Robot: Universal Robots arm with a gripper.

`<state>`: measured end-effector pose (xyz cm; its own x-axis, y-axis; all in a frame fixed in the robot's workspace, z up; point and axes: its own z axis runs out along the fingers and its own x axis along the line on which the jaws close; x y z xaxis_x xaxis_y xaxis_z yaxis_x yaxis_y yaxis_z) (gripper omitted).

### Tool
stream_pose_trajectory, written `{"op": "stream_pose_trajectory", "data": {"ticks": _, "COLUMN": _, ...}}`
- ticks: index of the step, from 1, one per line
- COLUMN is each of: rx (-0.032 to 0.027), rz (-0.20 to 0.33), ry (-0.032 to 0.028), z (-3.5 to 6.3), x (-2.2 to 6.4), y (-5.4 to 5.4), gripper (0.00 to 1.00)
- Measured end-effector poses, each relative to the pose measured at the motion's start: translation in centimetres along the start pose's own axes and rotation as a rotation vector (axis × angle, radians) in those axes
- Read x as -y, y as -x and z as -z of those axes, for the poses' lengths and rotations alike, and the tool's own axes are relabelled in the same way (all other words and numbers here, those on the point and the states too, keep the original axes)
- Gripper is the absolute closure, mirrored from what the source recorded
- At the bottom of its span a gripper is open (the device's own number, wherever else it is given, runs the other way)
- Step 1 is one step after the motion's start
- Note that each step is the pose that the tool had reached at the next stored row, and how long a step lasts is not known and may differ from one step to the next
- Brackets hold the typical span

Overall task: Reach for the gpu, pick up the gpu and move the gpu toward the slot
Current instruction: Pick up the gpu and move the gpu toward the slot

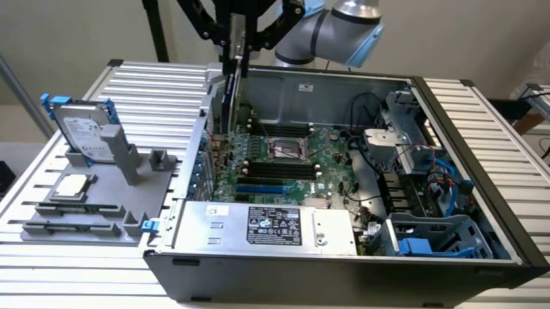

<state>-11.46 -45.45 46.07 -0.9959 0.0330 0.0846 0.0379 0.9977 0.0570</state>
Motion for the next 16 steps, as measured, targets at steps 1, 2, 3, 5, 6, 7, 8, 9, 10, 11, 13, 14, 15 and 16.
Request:
{"op": "stream_pose_trajectory", "data": {"ticks": 1, "rx": 0.0001, "rz": 0.0, "ry": 0.0009, "z": 0.02, "x": -0.02, "y": 0.5, "gripper": 0.73}}
{"op": "stream_pose_trajectory", "data": {"ticks": 2, "rx": 0.0, "rz": 0.0, "ry": 0.0013, "z": 0.04, "x": -0.04, "y": 0.9, "gripper": 0.73}}
{"op": "stream_pose_trajectory", "data": {"ticks": 3, "rx": 0.0, "rz": 0.0, "ry": 0.0017, "z": 0.06, "x": -0.06, "y": 1.4, "gripper": 0.73}}
{"op": "stream_pose_trajectory", "data": {"ticks": 5, "rx": 0.0, "rz": 0.0, "ry": 0.0019, "z": 0.03, "x": -0.12, "y": 2.3, "gripper": 0.73}}
{"op": "stream_pose_trajectory", "data": {"ticks": 6, "rx": 0.0, "rz": 0.0, "ry": 0.0019, "z": -0.01, "x": -0.16, "y": 2.8, "gripper": 0.73}}
{"op": "stream_pose_trajectory", "data": {"ticks": 7, "rx": 0.0, "rz": 0.0, "ry": 0.0018, "z": -0.08, "x": -0.2, "y": 3.2, "gripper": 0.73}}
{"op": "stream_pose_trajectory", "data": {"ticks": 8, "rx": 0.0, "rz": 0.0, "ry": 0.0019, "z": -0.16, "x": -0.25, "y": 3.7, "gripper": 0.73}}
{"op": "stream_pose_trajectory", "data": {"ticks": 9, "rx": -0.0001, "rz": 0.0, "ry": 0.0018, "z": -0.25, "x": -0.31, "y": 4.1, "gripper": 0.73}}
{"op": "stream_pose_trajectory", "data": {"ticks": 10, "rx": 0.0, "rz": 0.0, "ry": 0.0019, "z": -0.37, "x": -0.37, "y": 4.5, "gripper": 0.73}}
{"op": "stream_pose_trajectory", "data": {"ticks": 11, "rx": 0.0, "rz": 0.0, "ry": 0.0019, "z": -0.5, "x": -0.45, "y": 4.9, "gripper": 0.73}}
{"op": "stream_pose_trajectory", "data": {"ticks": 13, "rx": 0.0, "rz": 0.0, "ry": 0.0018, "z": -0.78, "x": -0.61, "y": 5.8, "gripper": 0.73}}
{"op": "stream_pose_trajectory", "data": {"ticks": 14, "rx": 0.0, "rz": 0.0, "ry": 0.0018, "z": -0.91, "x": -0.69, "y": 6.1, "gripper": 0.73}}
{"op": "stream_pose_trajectory", "data": {"ticks": 15, "rx": -0.0001, "rz": 0.0, "ry": 0.0017, "z": -1.07, "x": -0.78, "y": 6.5, "gripper": 0.73}}
{"op": "stream_pose_trajectory", "data": {"ticks": 16, "rx": 0.0, "rz": 0.0, "ry": 0.0018, "z": -1.23, "x": -0.87, "y": 6.9, "gripper": 0.73}}
